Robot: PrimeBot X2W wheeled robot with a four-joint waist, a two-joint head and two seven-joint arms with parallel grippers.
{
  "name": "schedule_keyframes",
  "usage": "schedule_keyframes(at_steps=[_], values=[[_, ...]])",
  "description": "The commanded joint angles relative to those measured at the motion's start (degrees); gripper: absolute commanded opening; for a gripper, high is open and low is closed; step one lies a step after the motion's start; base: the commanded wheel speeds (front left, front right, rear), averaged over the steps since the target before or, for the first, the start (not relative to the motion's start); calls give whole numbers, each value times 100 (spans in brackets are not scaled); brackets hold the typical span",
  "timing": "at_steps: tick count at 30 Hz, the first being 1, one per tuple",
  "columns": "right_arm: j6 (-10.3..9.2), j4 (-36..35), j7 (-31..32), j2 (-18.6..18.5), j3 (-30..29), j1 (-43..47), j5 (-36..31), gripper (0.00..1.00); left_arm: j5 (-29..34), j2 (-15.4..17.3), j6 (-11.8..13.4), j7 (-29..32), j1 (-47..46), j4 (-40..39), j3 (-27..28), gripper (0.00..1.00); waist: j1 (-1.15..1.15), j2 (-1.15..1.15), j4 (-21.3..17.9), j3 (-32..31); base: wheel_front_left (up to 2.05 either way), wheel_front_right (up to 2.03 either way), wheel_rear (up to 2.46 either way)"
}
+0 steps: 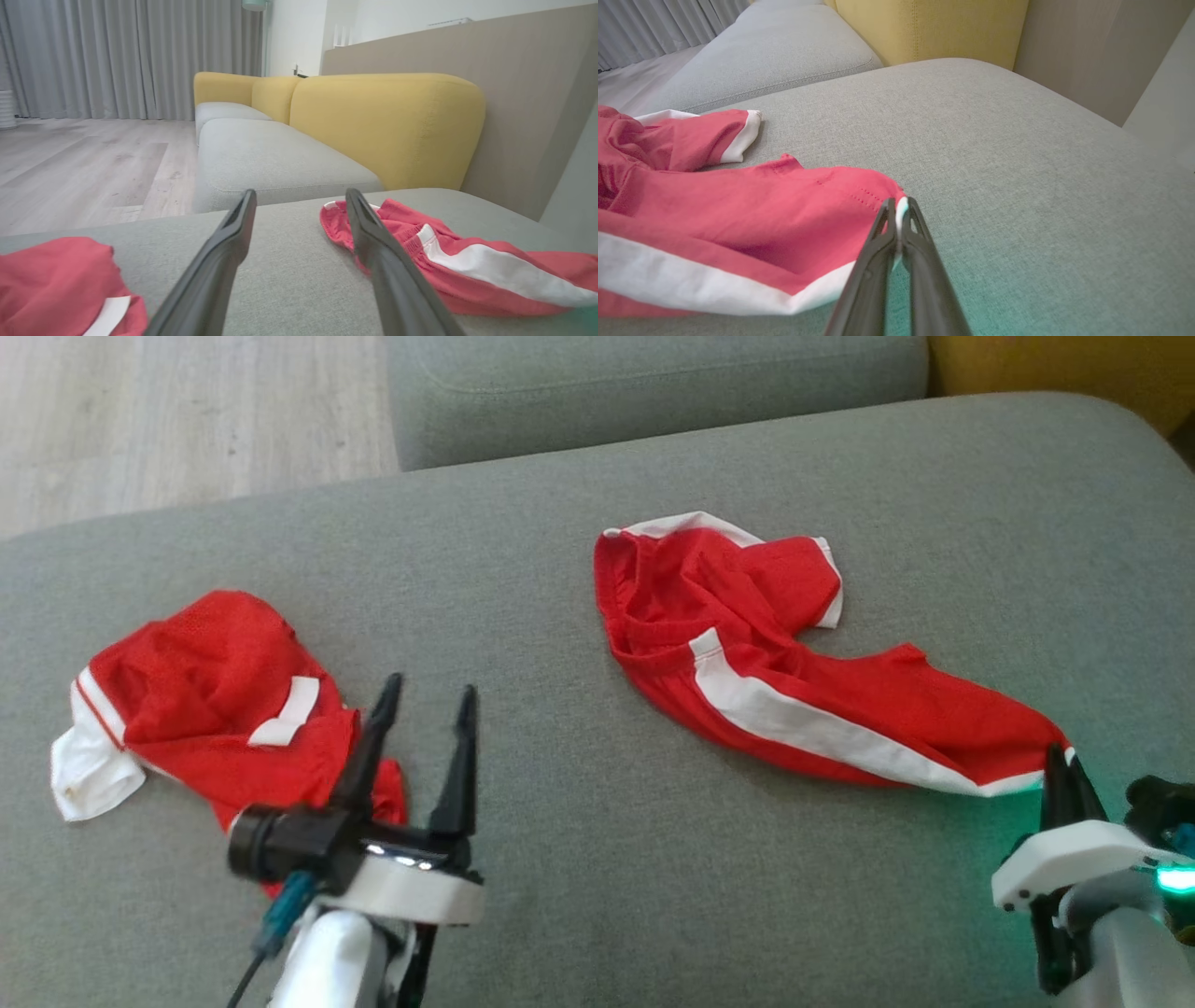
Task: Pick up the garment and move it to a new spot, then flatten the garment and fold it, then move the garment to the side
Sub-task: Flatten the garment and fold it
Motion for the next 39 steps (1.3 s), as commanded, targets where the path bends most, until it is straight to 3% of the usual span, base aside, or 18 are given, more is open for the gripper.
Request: schedule_keyframes(at_steps=[1,8,15,25,39], values=[[-4,-110,-164,-31,233,-211,103,0,76,77,-109,167,-565,-63,-111,100,0,0,-66,89,0,0,0],[-4,3,-313,-31,396,-353,251,0,-107,128,-251,1236,-1489,455,-1152,100,0,0,-222,308,0,0,0],[-4,208,-443,-31,665,-621,446,0,-1043,311,-259,2063,-2709,1110,-2437,100,0,0,-448,575,0,0,0],[-4,471,-593,-31,999,-915,651,0,-1803,418,-260,2286,-3673,1936,-3258,100,0,0,-697,853,0,0,0],[-4,608,-669,-31,1210,-1068,742,0,-2466,379,-260,2216,-4246,2602,-3968,100,0,0,-941,1007,0,0,0]])
